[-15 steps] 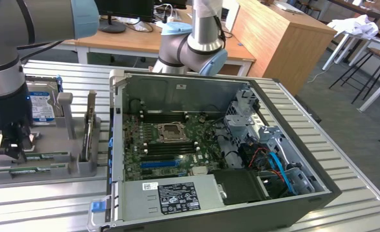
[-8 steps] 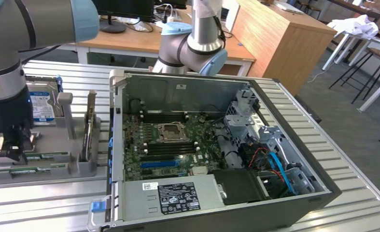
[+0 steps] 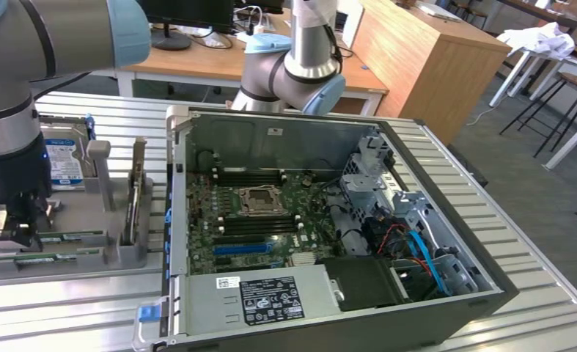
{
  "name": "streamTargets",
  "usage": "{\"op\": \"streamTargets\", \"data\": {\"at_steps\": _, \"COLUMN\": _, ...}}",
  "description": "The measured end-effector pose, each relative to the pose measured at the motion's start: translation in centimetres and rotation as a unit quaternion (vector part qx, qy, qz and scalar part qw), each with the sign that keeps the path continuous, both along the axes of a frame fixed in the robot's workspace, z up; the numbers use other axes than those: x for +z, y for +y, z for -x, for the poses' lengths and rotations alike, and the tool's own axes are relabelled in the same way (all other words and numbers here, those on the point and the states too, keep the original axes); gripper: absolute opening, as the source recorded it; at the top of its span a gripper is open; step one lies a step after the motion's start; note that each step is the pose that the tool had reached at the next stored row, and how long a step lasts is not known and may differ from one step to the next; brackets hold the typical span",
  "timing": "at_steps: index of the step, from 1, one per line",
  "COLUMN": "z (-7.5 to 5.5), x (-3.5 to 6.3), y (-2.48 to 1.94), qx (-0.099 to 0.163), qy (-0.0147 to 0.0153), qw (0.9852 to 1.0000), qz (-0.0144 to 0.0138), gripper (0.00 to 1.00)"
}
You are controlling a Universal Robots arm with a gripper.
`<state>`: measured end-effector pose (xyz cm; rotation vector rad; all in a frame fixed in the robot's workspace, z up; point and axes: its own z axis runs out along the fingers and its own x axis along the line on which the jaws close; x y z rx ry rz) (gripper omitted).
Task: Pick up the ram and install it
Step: 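Pick up the ram and move it above insertion slot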
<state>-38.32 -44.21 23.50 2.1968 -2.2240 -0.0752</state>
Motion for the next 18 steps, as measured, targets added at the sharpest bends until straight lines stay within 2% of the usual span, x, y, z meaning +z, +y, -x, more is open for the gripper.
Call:
{"op": "streamTargets", "data": {"at_steps": 4, "z": 0.0, "x": -0.01, "y": -0.19, "qx": 0.0, "qy": -0.0001, "qw": 1.0, "qz": 0.0, "gripper": 0.41}}
{"op": "streamTargets", "data": {"at_steps": 9, "z": 0.0, "x": -0.06, "y": -0.2, "qx": 0.0, "qy": -0.0001, "qw": 1.0, "qz": -0.0001, "gripper": 0.41}}
{"op": "streamTargets", "data": {"at_steps": 18, "z": 0.0, "x": -1.11, "y": -0.2, "qx": 0.0, "qy": -0.0001, "qw": 1.0, "qz": -0.0001, "gripper": 0.41}}
